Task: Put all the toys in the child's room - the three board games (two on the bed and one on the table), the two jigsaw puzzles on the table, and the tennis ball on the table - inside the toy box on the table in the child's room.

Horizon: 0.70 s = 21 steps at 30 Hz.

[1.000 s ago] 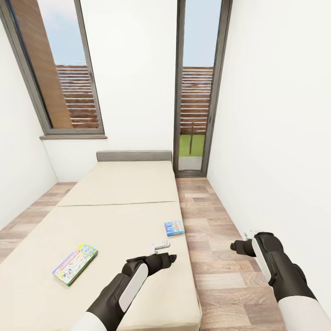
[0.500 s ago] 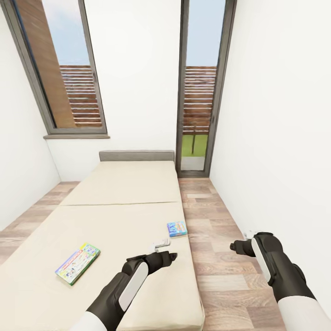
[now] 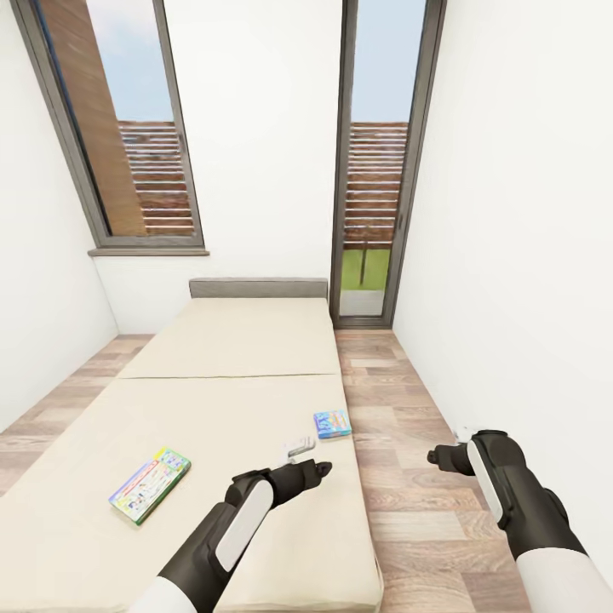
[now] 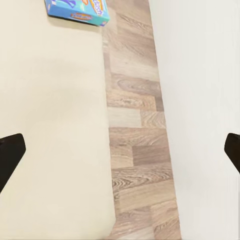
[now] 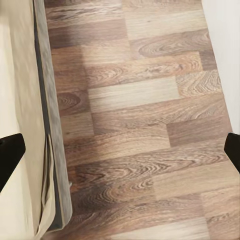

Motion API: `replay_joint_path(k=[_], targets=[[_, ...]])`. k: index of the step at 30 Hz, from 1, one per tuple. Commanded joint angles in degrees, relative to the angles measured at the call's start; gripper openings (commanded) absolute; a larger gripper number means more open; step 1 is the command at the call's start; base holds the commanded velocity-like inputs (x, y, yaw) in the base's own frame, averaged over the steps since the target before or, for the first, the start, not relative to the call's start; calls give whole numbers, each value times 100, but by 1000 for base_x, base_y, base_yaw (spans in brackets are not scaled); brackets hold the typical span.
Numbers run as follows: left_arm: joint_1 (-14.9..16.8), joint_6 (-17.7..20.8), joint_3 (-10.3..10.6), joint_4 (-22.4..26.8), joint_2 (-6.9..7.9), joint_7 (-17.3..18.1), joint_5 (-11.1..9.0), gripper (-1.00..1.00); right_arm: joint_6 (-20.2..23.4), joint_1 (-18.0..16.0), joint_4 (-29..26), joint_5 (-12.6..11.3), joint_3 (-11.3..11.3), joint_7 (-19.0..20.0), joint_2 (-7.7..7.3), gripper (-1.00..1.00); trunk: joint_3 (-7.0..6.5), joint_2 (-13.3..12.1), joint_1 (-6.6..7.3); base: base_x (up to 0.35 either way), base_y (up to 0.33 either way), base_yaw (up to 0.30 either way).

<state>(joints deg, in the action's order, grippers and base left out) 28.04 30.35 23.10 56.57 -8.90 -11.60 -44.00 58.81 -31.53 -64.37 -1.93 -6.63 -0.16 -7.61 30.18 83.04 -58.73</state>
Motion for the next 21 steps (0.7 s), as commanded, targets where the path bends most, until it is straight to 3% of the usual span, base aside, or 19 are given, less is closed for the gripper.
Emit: replay_joint_path(k=[1,21], targets=[[5,13,11,11,5,-62,-80,100,21,-3,-5,-18,-4,-2,-3,100,6,4,0,26,0,10],[0,6,29,21,57,-117,-134,100,12,-4,-5,-18,-10,-2,-10,100,7,4,0,58,0,3]])
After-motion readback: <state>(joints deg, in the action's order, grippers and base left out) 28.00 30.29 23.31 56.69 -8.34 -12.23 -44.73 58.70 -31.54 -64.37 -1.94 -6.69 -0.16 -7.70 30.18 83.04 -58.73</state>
